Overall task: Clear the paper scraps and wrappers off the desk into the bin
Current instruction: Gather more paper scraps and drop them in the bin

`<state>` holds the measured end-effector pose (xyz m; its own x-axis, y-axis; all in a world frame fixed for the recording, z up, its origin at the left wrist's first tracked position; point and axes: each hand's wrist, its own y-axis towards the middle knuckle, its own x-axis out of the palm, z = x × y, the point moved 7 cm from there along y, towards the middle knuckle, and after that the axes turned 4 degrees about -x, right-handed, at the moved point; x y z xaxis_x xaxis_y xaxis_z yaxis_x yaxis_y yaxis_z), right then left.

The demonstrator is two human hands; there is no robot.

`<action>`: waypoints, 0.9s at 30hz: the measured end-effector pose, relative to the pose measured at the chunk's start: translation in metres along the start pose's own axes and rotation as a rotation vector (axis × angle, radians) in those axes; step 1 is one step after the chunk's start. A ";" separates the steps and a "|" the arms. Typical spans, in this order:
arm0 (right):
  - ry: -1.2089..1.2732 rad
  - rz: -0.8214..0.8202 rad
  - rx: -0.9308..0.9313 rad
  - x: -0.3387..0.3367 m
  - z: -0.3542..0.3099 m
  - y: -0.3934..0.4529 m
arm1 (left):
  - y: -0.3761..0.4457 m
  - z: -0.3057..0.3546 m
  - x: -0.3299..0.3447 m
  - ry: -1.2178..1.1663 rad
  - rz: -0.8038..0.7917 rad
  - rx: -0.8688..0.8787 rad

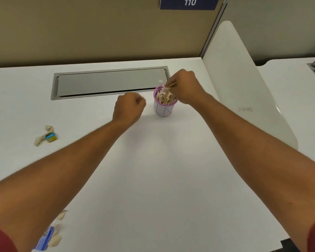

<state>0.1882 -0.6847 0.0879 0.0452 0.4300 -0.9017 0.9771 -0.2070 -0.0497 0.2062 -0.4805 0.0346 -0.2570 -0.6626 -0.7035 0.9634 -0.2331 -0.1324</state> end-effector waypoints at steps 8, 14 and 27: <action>-0.390 -0.220 -0.091 0.044 -0.014 0.003 | -0.052 -0.104 0.064 0.516 -0.091 0.275; -0.452 -0.287 -0.131 0.050 -0.020 0.005 | -0.056 -0.112 0.070 0.579 -0.025 0.322; -0.265 -0.130 -0.190 0.001 -0.016 0.001 | -0.055 -0.112 0.071 0.564 0.015 0.341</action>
<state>0.1929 -0.6707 0.0937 -0.1134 0.1936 -0.9745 0.9935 0.0123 -0.1132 0.1434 -0.4350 -0.0868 -0.0747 -0.2142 -0.9739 0.8647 -0.5005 0.0437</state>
